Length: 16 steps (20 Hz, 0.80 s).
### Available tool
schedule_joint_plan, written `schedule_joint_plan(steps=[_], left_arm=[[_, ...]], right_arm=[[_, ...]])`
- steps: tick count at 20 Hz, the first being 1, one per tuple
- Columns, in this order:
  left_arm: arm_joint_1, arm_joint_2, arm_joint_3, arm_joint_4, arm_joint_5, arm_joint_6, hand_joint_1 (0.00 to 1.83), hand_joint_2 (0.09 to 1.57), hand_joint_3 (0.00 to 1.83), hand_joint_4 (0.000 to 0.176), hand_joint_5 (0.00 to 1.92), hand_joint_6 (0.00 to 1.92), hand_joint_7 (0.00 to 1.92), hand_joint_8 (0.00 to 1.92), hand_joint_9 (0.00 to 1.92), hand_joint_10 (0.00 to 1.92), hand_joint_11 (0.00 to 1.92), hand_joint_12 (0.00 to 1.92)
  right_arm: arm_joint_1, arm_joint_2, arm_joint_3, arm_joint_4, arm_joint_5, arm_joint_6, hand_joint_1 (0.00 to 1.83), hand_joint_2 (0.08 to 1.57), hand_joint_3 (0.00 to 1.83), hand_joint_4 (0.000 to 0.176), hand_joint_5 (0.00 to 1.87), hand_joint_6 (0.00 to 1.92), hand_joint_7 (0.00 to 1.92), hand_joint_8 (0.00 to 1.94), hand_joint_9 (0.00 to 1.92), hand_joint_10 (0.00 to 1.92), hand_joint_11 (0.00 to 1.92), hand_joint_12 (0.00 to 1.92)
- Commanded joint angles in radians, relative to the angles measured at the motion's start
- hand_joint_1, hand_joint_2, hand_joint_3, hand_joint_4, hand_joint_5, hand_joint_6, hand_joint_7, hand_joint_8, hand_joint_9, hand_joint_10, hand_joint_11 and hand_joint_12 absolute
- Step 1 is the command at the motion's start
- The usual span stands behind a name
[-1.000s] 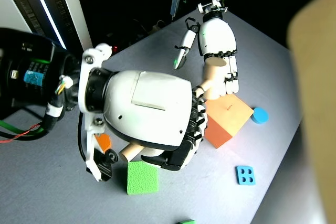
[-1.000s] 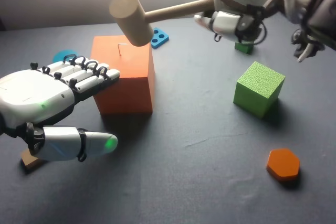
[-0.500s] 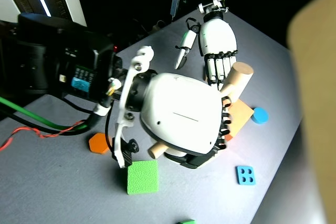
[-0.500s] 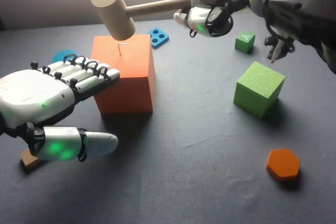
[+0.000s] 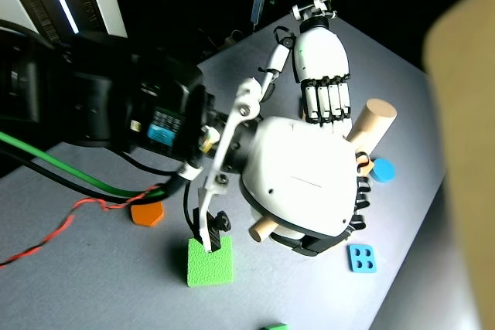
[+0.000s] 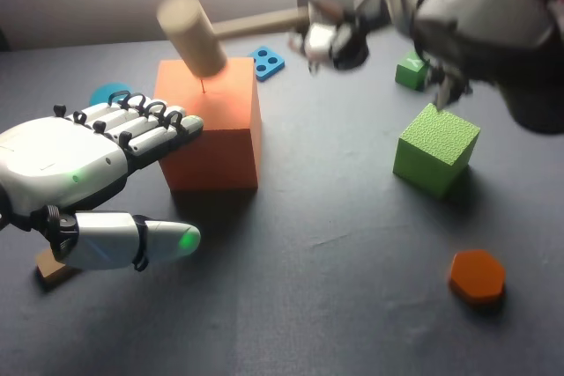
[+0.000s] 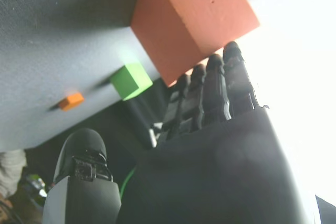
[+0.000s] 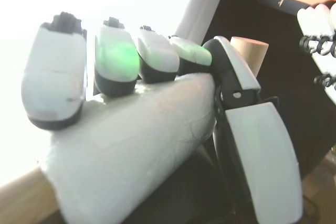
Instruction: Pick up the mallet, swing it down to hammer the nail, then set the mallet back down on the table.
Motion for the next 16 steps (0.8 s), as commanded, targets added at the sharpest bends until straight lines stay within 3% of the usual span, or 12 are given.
schedule_joint_plan(steps=[1, 3, 7, 8, 13, 15, 16], left_arm=[[-0.007, -0.005, 0.003, 0.001, -0.05, -0.005, 0.0, 1.16, 0.0, 0.0, 0.0, 0.0, 0.0, 0.0, 0.0, 0.0, 0.0, 0.0], [-0.007, -0.005, 0.002, 0.003, -0.05, -0.004, 0.0, 1.16, 0.0, 0.0, 0.0, 0.0, 0.0, 0.0, 0.0, 0.0, 0.0, 0.0], [-0.006, -0.005, 0.002, 0.007, -0.05, -0.004, 0.0, 1.16, 0.0, 0.0, 0.0, 0.0, 0.0, 0.0, 0.0, 0.0, 0.0, 0.0], [-0.006, -0.005, 0.002, 0.007, -0.05, -0.004, 0.0, 1.16, 0.0, 0.0, 0.0, 0.0, 0.0, 0.0, 0.0, 0.0, 0.0, 0.0], [-0.006, -0.005, 0.002, 0.007, -0.05, -0.008, 0.0, 1.16, 0.0, 0.0, 0.0, 0.0, 0.0, 0.0, 0.0, 0.0, 0.0, 0.0], [-0.006, -0.005, 0.002, 0.007, -0.05, -0.011, 0.0, 1.17, 0.0, 0.0, 0.0, 0.0, 0.0, 0.0, 0.0, 0.0, 0.0, 0.0], [-0.007, -0.005, 0.002, 0.007, -0.05, -0.014, 0.0, 1.17, 0.01, 0.0, 0.0, 0.0, 0.0, 0.0, 0.0, 0.0, 0.0, 0.0]], right_arm=[[-0.005, 0.004, 0.009, -0.034, 0.033, 0.01, 0.48, 1.53, 0.0, 0.0, 1.09, 1.92, 1.38, 1.94, 1.46, 1.92, 1.64, 1.92], [-0.034, 0.006, 0.012, -0.034, -0.006, 0.041, 0.5, 1.52, 0.0, 0.0, 1.08, 1.92, 1.36, 1.94, 1.45, 1.92, 1.63, 1.92], [-0.01, 0.037, -0.016, -0.034, 0.028, 0.07, 0.49, 1.52, 0.0, 0.0, 1.07, 1.92, 1.35, 1.94, 1.43, 1.92, 1.59, 1.92], [0.012, 0.068, -0.043, -0.033, 0.028, 0.095, 0.57, 1.5, 0.0, 0.0, 1.03, 1.92, 1.32, 1.94, 1.41, 1.92, 1.58, 1.92], [0.057, 0.282, -0.256, -0.036, -0.001, 0.119, 0.51, 1.52, 0.01, 0.0, 1.07, 1.92, 1.34, 1.94, 1.42, 1.92, 1.59, 1.92], [0.038, 0.344, -0.319, -0.133, -0.037, 0.129, 0.5, 1.52, 0.0, 0.0, 1.08, 1.92, 1.34, 1.94, 1.42, 1.92, 1.6, 1.92], [-0.004, 0.388, -0.362, -0.331, -0.029, 0.211, 0.51, 1.51, 0.0, 0.0, 1.07, 1.92, 1.33, 1.94, 1.41, 1.92, 1.59, 1.92]])
